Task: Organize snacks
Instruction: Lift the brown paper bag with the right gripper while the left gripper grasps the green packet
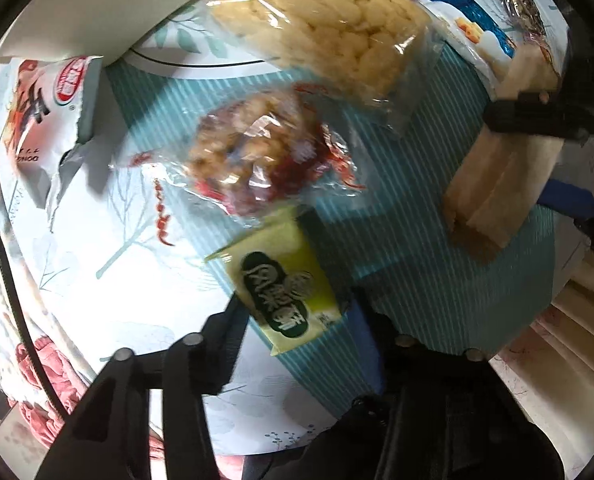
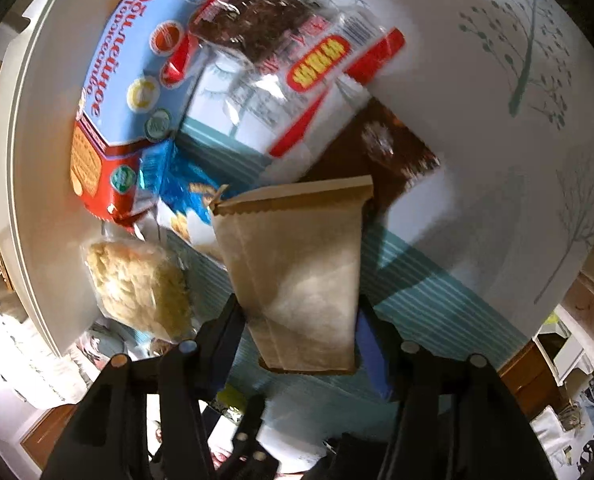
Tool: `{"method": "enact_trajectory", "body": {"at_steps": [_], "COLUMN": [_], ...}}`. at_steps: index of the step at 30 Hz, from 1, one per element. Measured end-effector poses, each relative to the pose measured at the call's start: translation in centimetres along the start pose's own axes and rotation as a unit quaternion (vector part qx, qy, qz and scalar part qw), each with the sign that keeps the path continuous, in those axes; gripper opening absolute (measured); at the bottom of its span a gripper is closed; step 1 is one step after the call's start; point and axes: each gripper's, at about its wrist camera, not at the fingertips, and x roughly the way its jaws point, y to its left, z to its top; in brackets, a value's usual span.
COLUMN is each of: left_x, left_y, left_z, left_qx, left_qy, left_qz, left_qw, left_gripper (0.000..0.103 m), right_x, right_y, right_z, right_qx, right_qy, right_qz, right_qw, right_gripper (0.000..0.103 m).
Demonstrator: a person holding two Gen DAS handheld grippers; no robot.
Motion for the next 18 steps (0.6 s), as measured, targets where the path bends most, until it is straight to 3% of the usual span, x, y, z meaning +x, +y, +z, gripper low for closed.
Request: {"method": "enact_trajectory", "body": {"at_steps": [11, 18], "left_x": [0.1, -3.1], "left_y": [2.7, 4.9], "left_z": [-2.2, -5.1], "left_qx": [0.001, 0.002], "left_qy": [-0.019, -0.061], "left_qz": [-0.016, -0.023], "left_qw": [0.9997, 0.9979], "left_gripper": [0.039, 0.039], "right_x": [-0.5, -1.9], "right_y": [0.1, 2.3], "right_z": [-3.6, -8.0], "right_qx": [0.013, -0.035], "right_qy": [-0.005, -0.03], "right_qz": [0.002, 0.02], "right_qw": [1.0, 0.999], "right_gripper": [0.054, 0.054]}}
